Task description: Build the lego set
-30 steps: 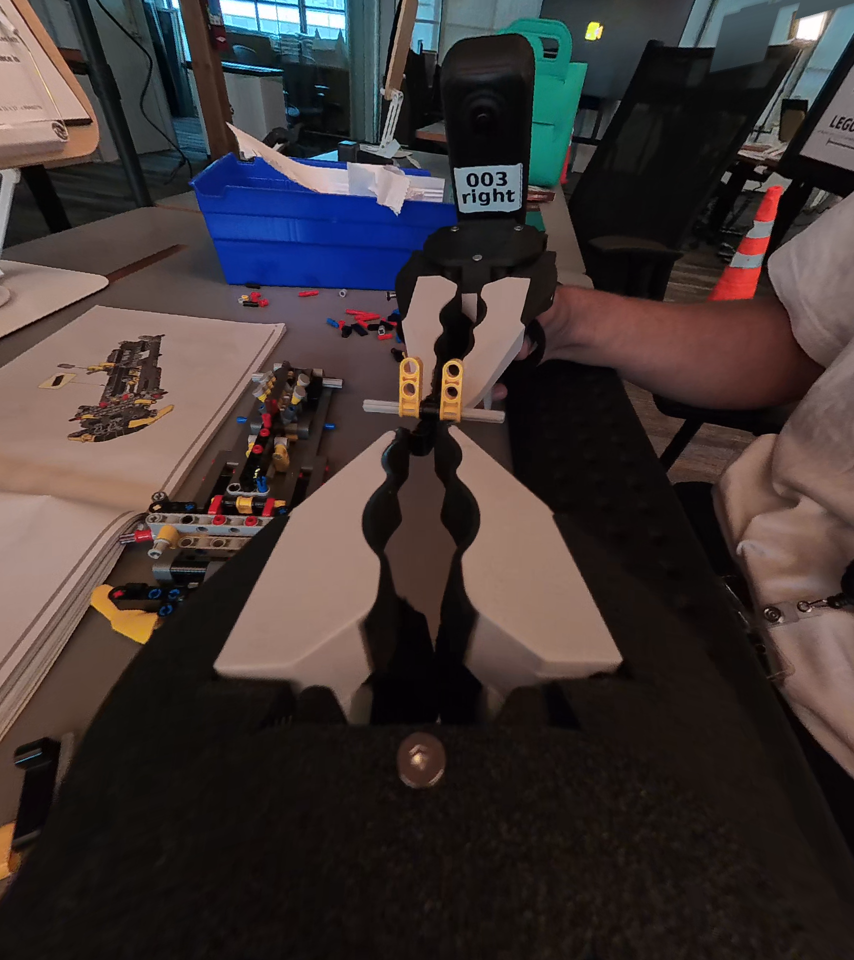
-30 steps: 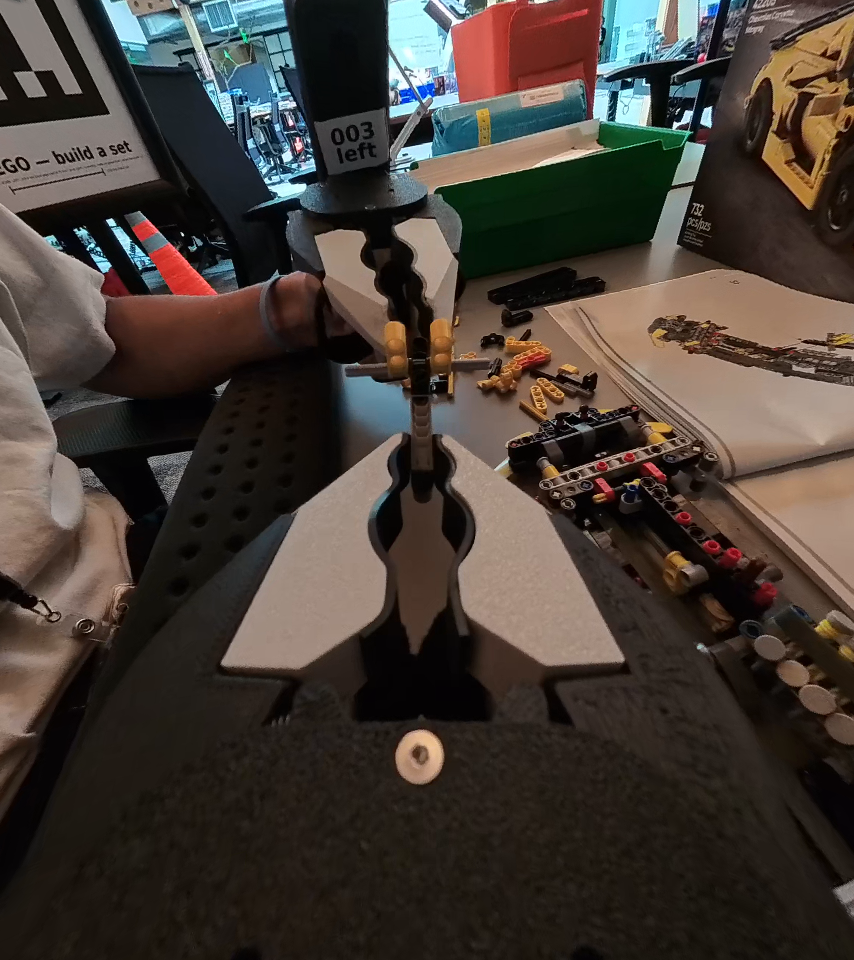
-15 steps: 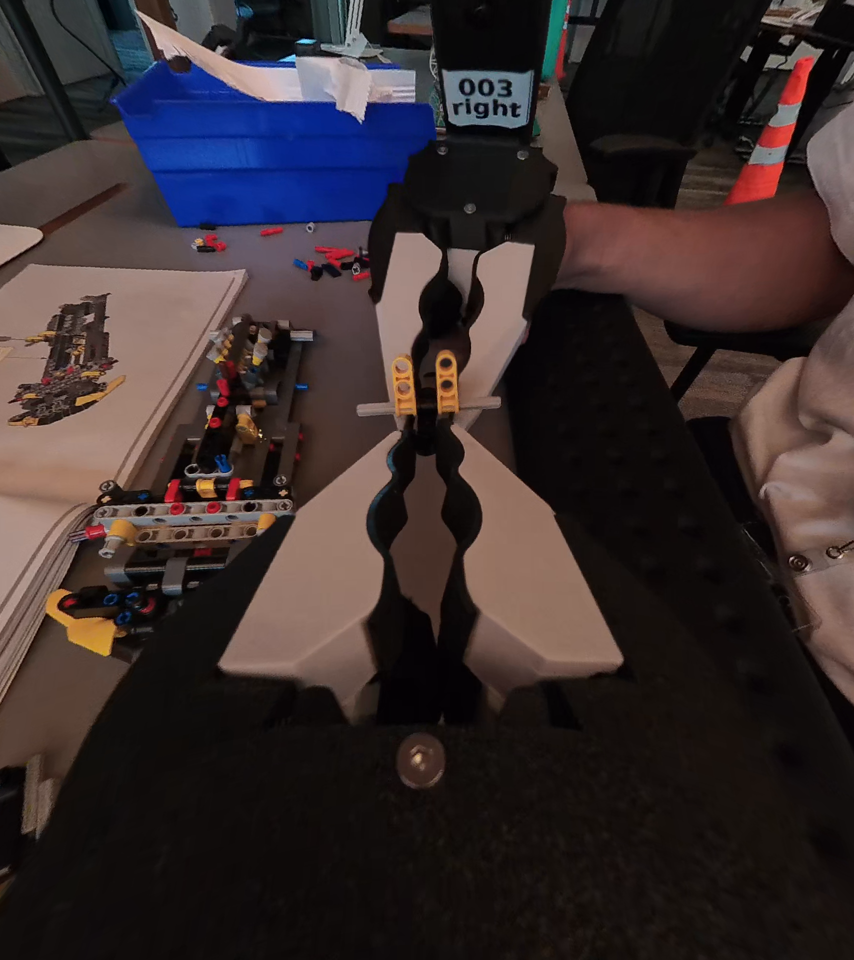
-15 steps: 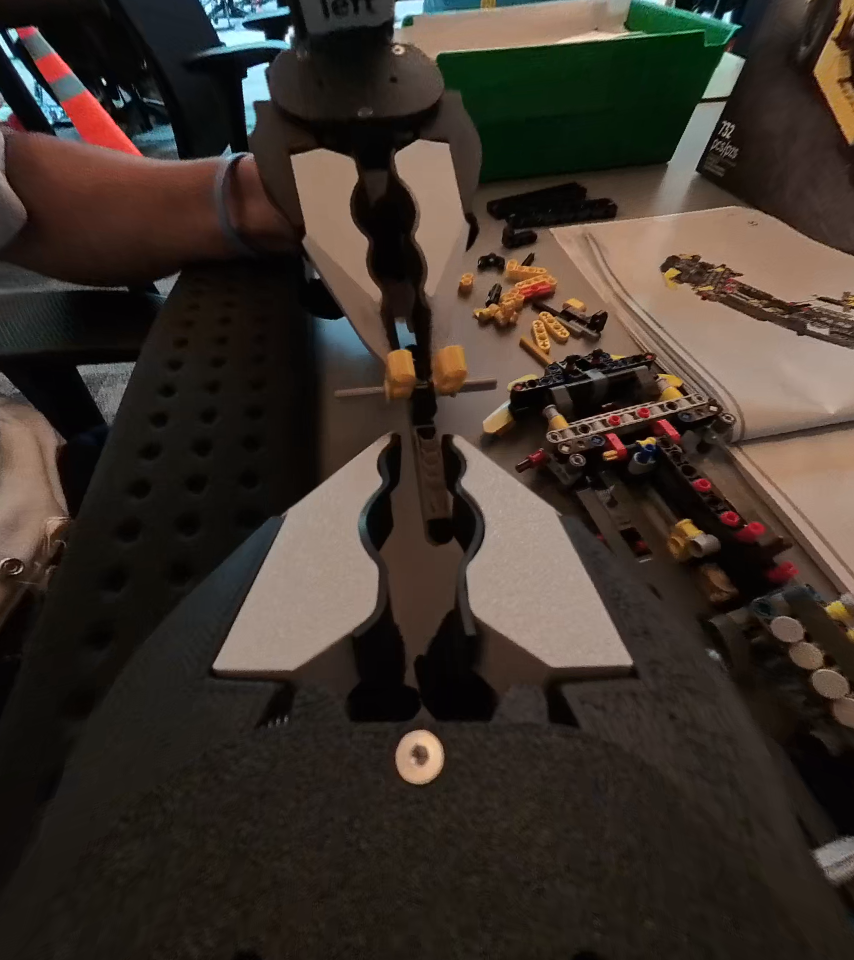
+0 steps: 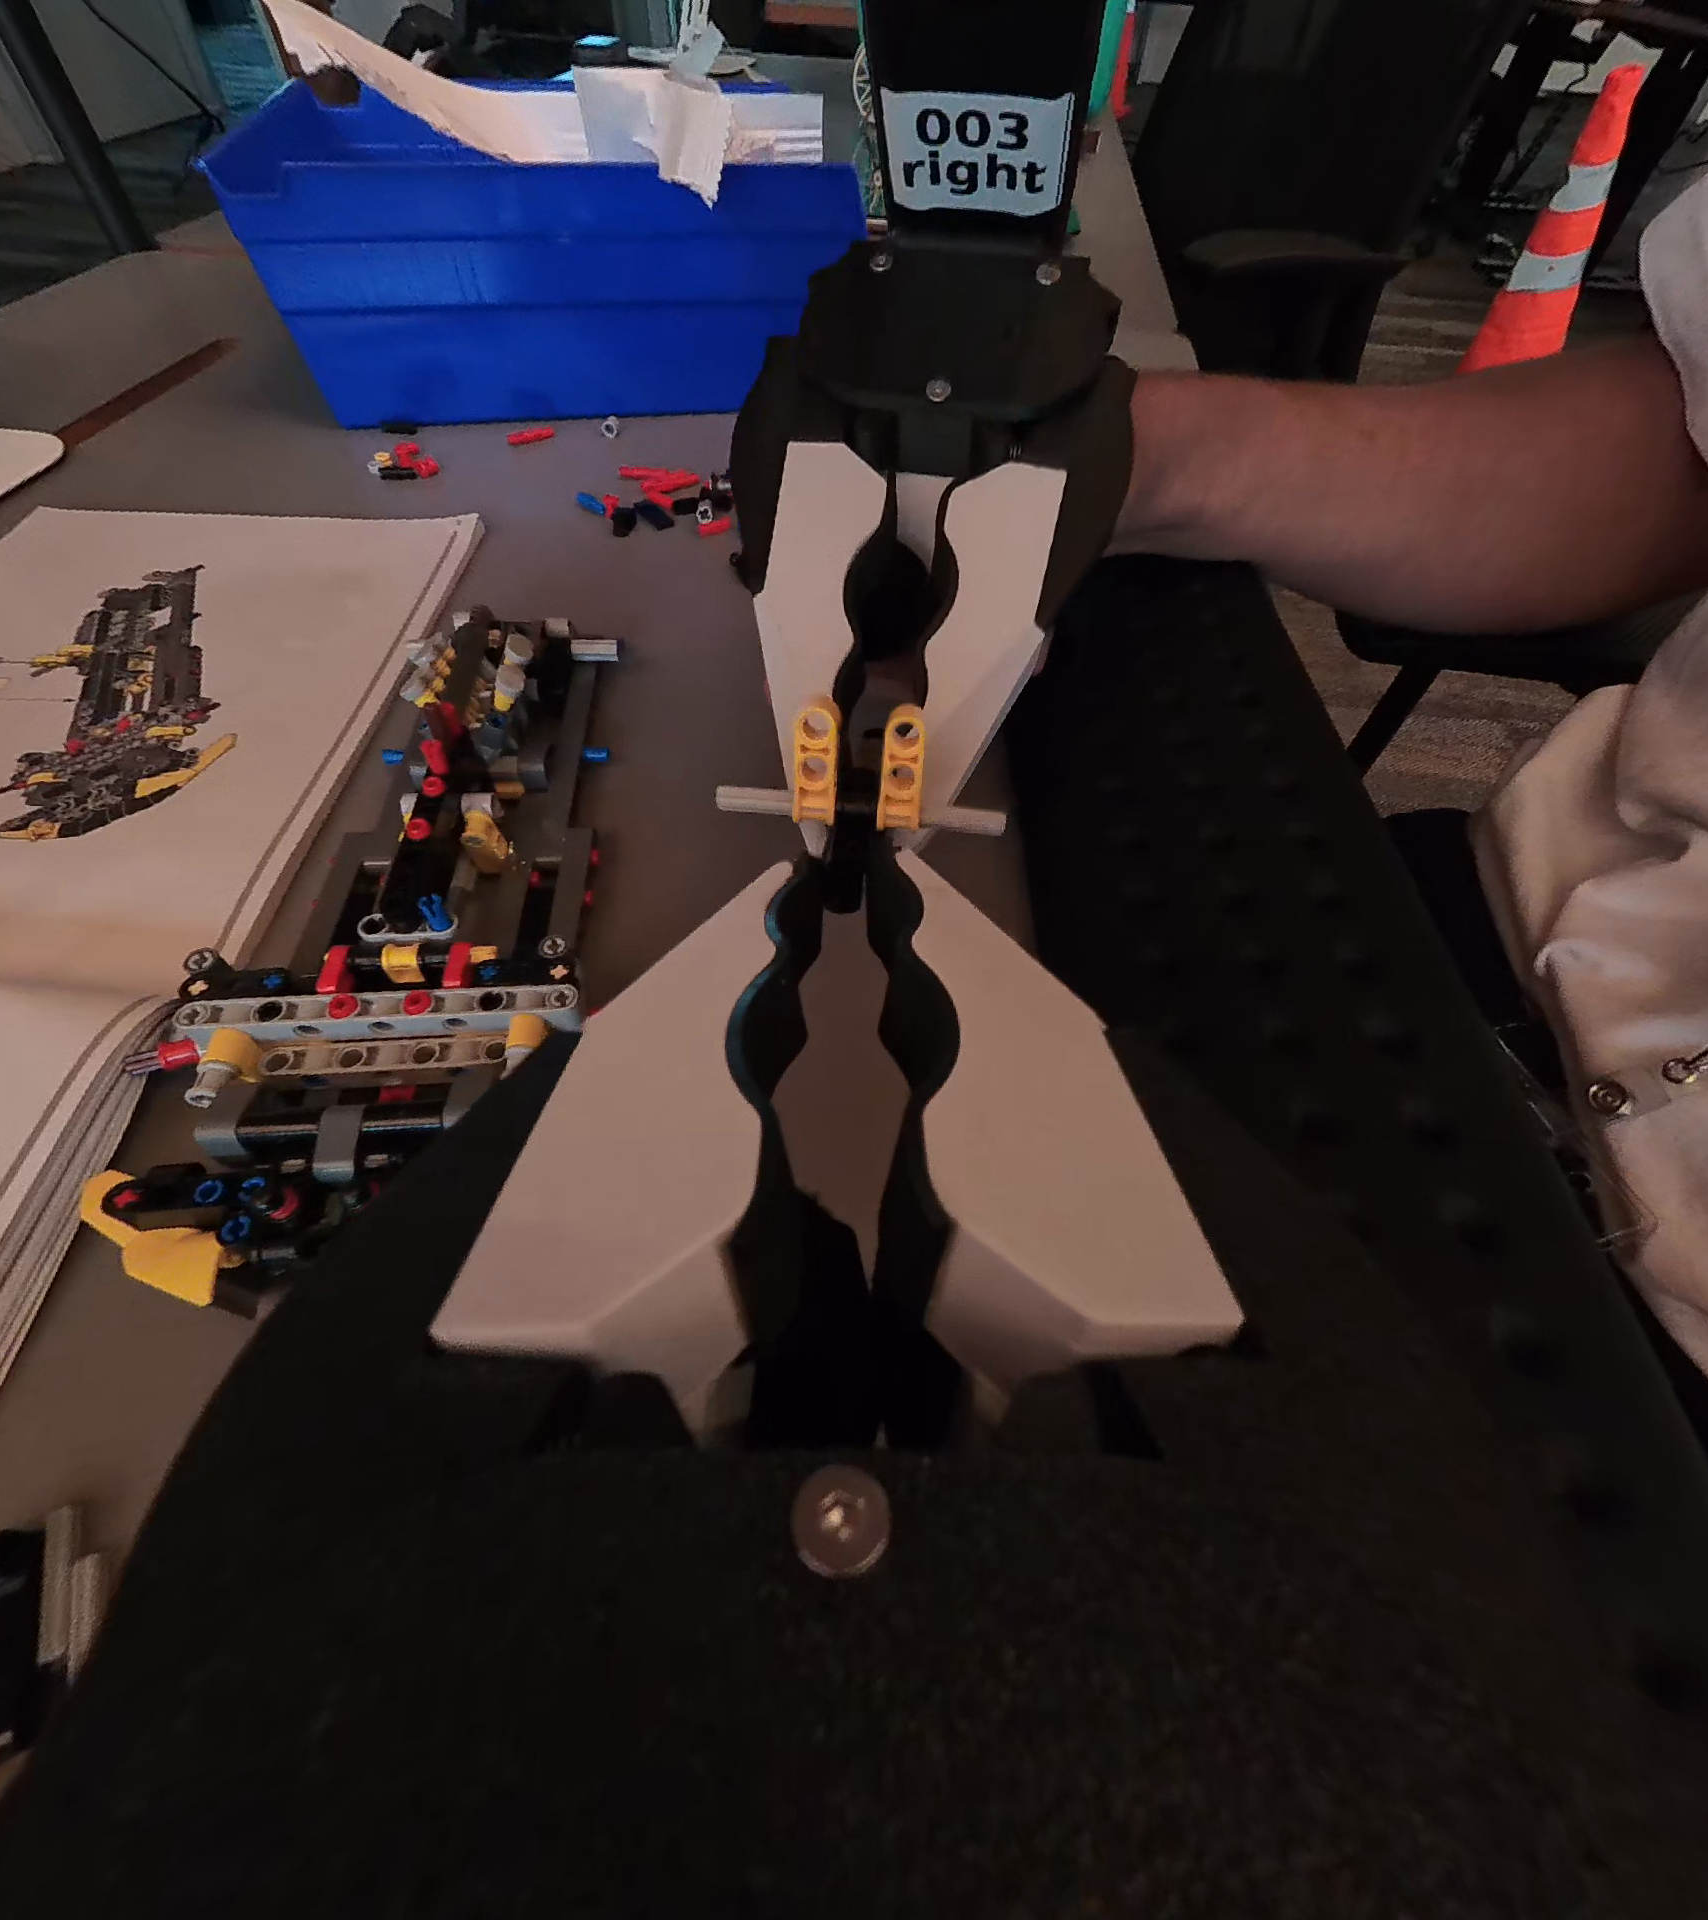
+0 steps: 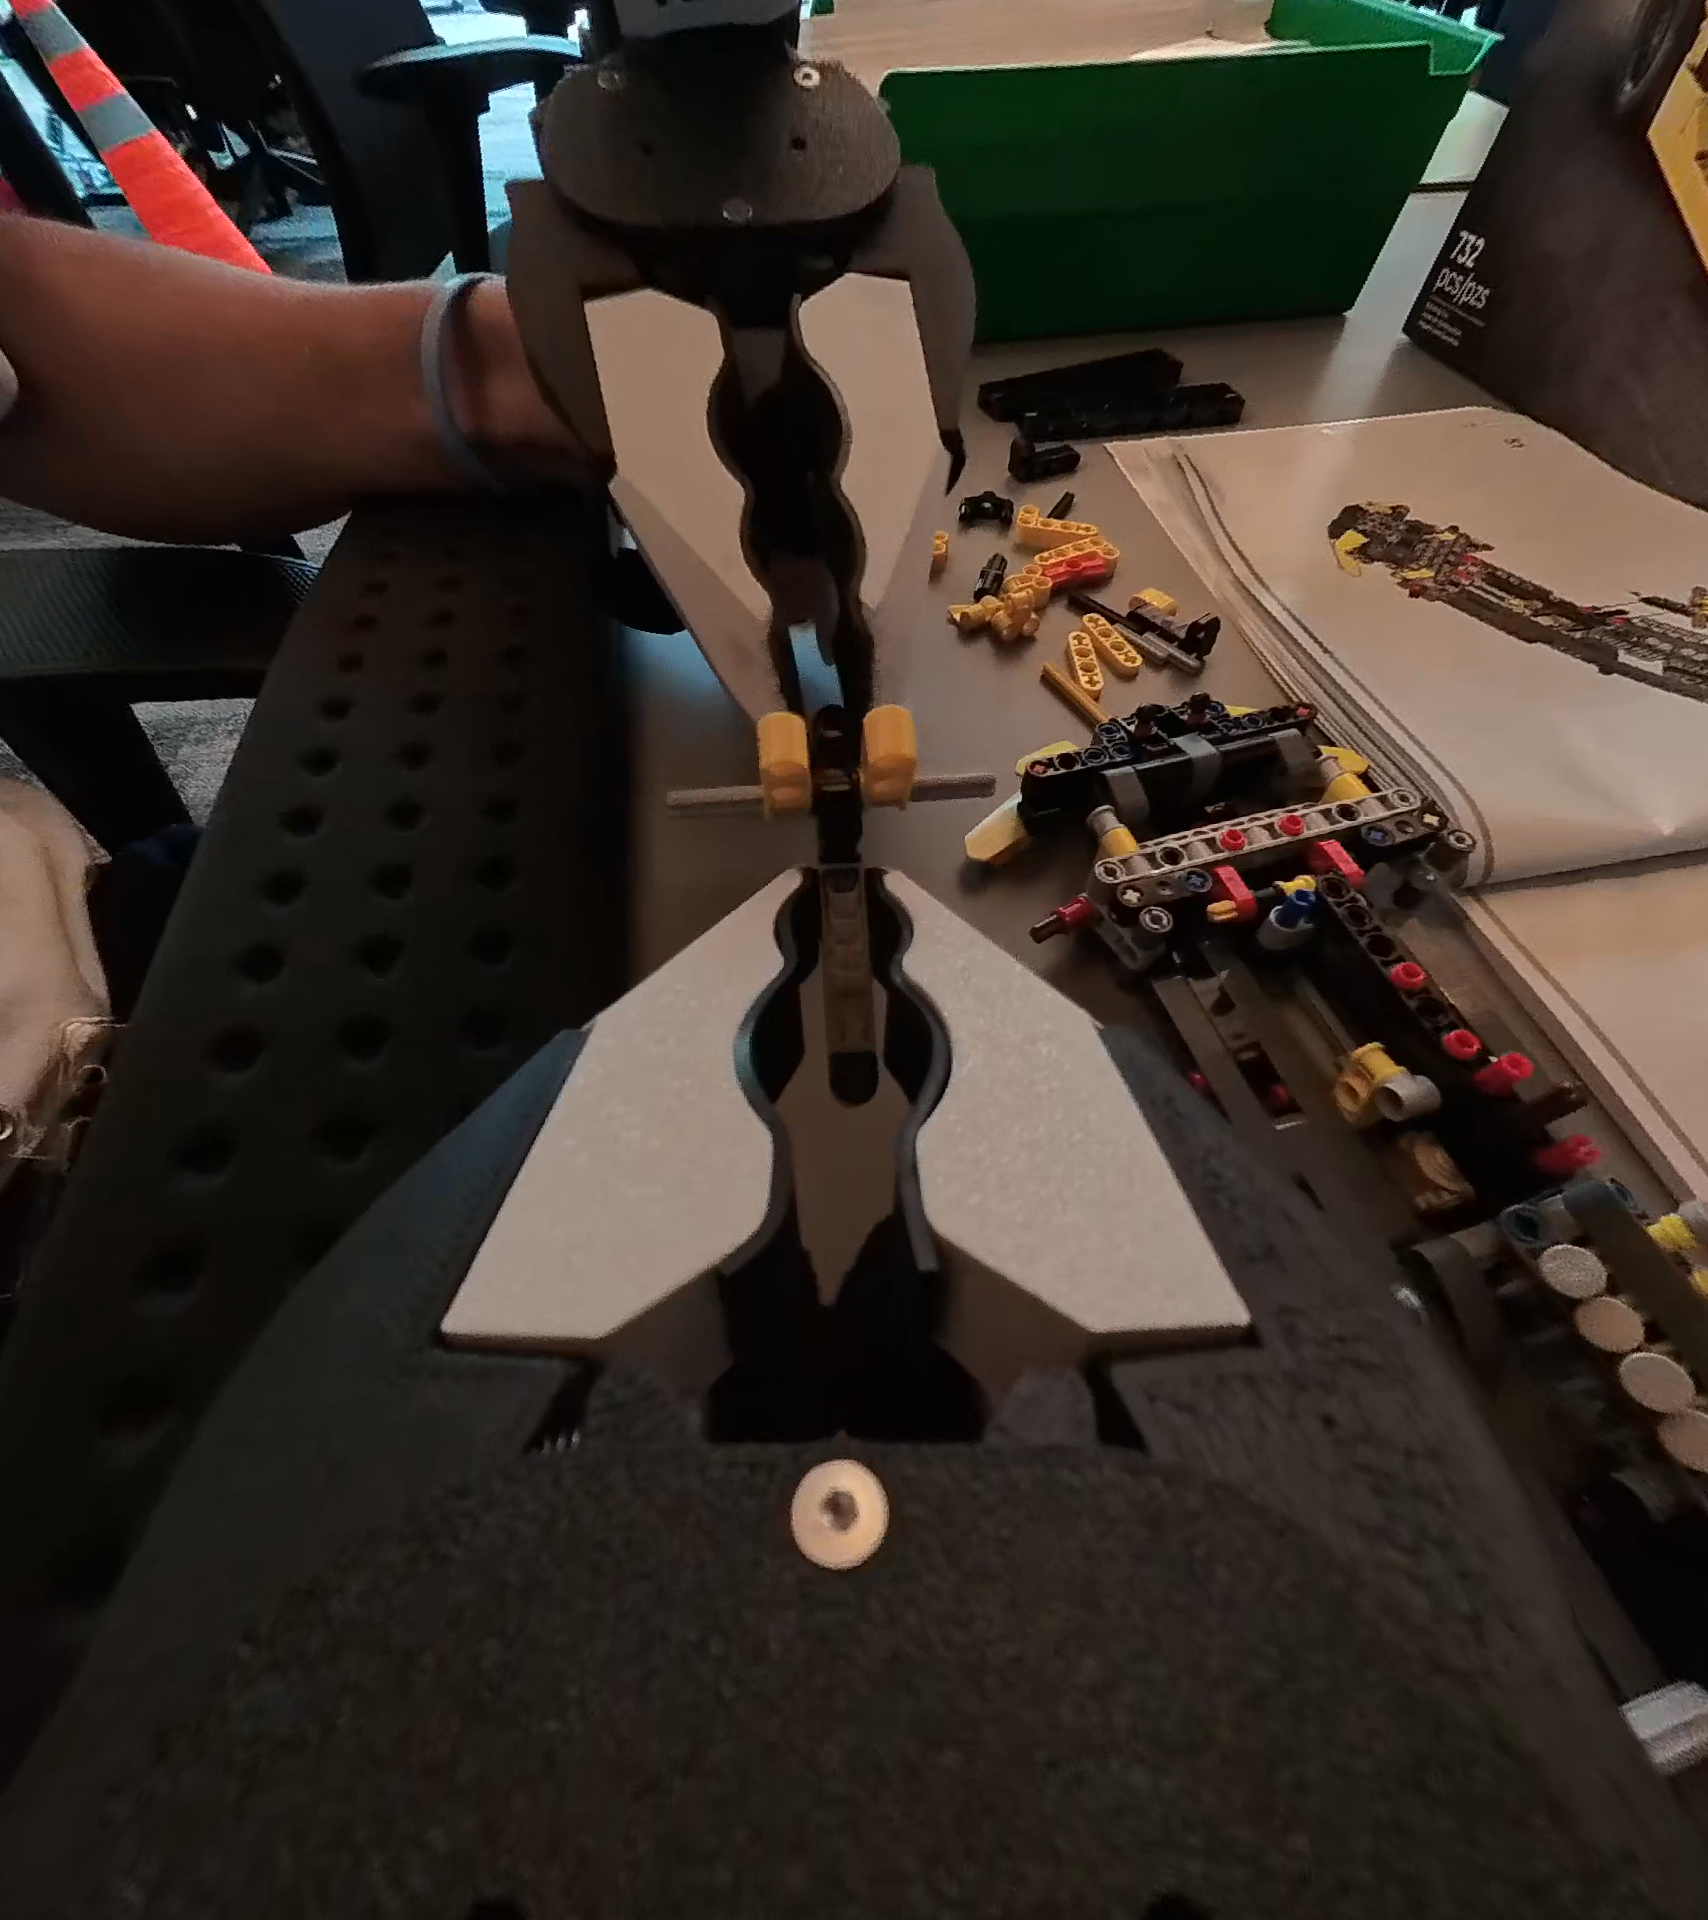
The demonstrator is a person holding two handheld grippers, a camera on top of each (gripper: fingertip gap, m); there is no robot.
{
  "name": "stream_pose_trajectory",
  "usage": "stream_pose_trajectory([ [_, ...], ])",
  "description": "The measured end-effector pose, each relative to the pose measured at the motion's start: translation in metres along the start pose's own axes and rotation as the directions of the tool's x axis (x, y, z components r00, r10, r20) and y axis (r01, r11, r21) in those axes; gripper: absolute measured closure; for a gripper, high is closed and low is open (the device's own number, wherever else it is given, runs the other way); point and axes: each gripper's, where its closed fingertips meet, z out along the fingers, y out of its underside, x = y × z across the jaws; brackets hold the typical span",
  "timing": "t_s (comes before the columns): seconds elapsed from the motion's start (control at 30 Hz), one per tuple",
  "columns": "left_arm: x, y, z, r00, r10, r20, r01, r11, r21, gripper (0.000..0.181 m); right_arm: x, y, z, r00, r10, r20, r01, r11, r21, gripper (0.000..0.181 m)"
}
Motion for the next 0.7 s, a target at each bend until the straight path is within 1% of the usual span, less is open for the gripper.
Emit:
stream_pose_trajectory([
  [0.3,0.002,0.004,0.002,1.0,-0.004,-0.005,0.003,1.0,-0.019,0.174,-0.001,0.004,0.0,0.999,0.032,0.004,-0.032,0.999,-0.026,0.173],
  [0.4,0.001,0.007,0.003,0.999,-0.03,-0.014,0.03,0.999,-0.033,0.174,-0.001,0.007,0.001,1.0,0.019,0.003,-0.019,0.999,-0.038,0.174],
  [0.53,0.0,0.009,0.005,1.0,-0.013,0.005,0.013,0.999,-0.042,0.174,0.0,0.008,0.0,1.0,0.003,-0.001,-0.003,0.999,-0.045,0.174],
  [0.63,-0.007,0.0,0.01,1.0,-0.001,0.022,0.001,1.0,0.004,0.173,0.009,0.002,-0.01,1.0,-0.001,-0.016,0.001,0.999,-0.046,0.174],
  [0.7,-0.017,-0.007,0.016,1.0,0.006,0.003,-0.006,1.0,-0.03,0.174,0.021,-0.001,-0.02,1.0,-0.022,-0.007,0.022,0.996,-0.088,0.174],
])
